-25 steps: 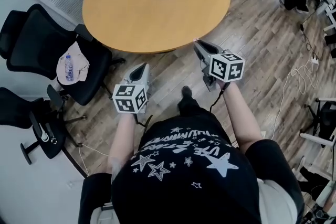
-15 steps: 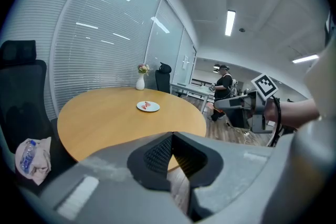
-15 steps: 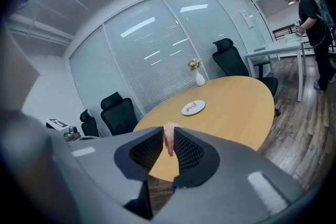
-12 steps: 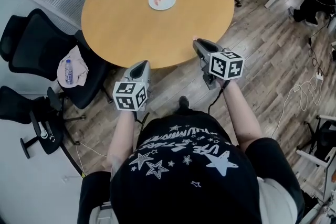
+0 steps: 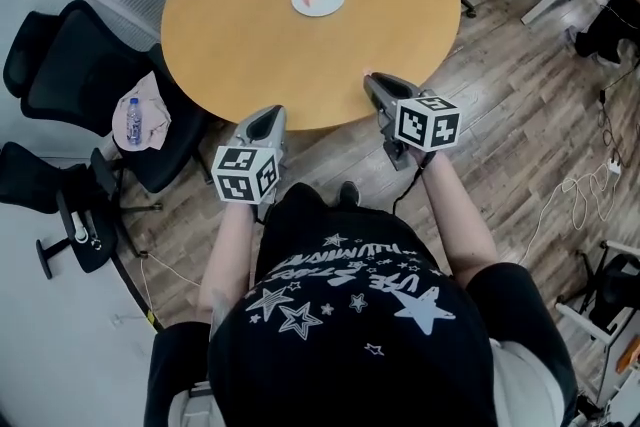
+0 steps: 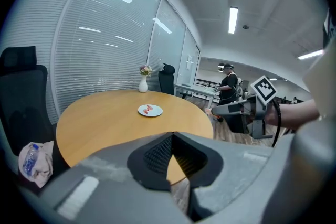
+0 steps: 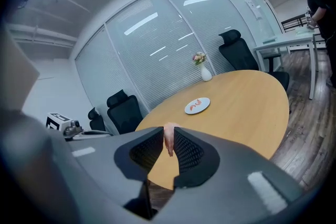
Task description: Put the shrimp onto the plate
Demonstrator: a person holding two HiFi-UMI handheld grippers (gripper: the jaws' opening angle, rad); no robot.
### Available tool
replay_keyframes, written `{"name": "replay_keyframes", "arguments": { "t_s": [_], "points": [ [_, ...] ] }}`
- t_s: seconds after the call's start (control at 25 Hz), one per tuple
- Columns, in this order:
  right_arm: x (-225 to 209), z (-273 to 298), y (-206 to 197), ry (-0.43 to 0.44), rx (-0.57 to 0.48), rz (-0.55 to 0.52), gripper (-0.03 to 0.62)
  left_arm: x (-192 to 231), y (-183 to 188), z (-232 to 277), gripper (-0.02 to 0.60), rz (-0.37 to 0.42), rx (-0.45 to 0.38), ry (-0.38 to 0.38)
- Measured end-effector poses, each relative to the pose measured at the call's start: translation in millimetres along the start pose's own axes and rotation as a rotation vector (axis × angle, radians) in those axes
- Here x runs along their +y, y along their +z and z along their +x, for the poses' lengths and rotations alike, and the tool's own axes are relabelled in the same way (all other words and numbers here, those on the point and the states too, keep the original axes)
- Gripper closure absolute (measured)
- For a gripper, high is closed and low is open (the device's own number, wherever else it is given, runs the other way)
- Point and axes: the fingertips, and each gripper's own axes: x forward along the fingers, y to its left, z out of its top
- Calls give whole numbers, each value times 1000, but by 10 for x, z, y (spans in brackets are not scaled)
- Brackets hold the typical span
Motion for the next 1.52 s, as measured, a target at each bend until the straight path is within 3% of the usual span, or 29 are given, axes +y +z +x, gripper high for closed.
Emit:
{"name": "replay_keyframes", "arguments": {
  "t_s": [0.64, 1.08, 1.52],
  "points": [
    [-215, 372, 232, -42, 24, -14, 531, 354, 273, 447, 580, -22, -27, -34],
    [-468, 973, 639, -82, 46, -27, 530, 828, 658, 992, 580, -36, -23, -71],
    [-736, 1674, 777, -132, 120, -65, 530, 1294, 816, 1437, 580, -48, 0, -89]
  ]
}}
